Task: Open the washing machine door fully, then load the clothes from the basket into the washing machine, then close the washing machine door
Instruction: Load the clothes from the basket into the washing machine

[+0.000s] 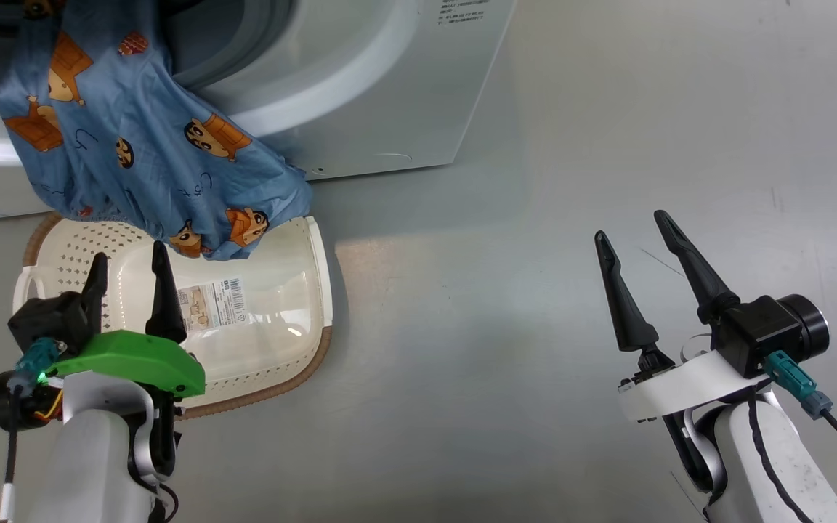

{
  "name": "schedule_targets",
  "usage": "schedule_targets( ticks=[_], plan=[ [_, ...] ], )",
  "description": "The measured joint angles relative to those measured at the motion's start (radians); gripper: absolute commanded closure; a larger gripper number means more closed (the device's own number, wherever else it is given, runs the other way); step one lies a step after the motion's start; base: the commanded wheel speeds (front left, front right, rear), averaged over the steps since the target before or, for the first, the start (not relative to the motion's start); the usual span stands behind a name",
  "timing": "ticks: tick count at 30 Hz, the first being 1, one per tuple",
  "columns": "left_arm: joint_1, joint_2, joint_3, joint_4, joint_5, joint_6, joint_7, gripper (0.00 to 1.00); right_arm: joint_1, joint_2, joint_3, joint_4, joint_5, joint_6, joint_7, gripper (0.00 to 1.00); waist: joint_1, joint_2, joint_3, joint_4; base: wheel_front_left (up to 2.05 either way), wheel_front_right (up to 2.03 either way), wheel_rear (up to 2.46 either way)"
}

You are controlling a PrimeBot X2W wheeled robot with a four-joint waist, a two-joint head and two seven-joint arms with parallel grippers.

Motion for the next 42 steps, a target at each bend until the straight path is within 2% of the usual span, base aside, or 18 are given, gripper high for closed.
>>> schedule_targets(
  ticks=[9,23,35,42],
  plan=[
    [-0.1,-0.001,0.032,0.036,-0.075,-0.012,0.046,0.0,-0.005,0.004,0.005,-0.003,0.0,0.0,0.0,0.0,0.0,0.0,0.033,-0.037,0.0,0.0,0.0],
    [-0.231,0.016,0.067,0.113,-0.084,-0.015,0.078,0.0,-0.025,0.008,0.008,-0.015,0.0,0.0,0.0,0.0,0.0,0.0,0.093,-0.089,0.0,0.0,0.0],
    [-0.327,0.036,0.113,0.213,-0.094,0.02,0.067,0.0,-0.027,0.007,0.004,-0.025,-0.008,0.0,0.0,0.0,0.0,0.0,0.143,-0.11,0.0,0.0,0.0],
    [-0.393,0.048,0.122,0.253,-0.074,0.036,0.024,0.0,-0.029,0.002,0.0,-0.03,-0.017,0.0,0.0,0.0,0.0,0.0,0.158,-0.113,0.0,0.0,0.0]
  ],
)
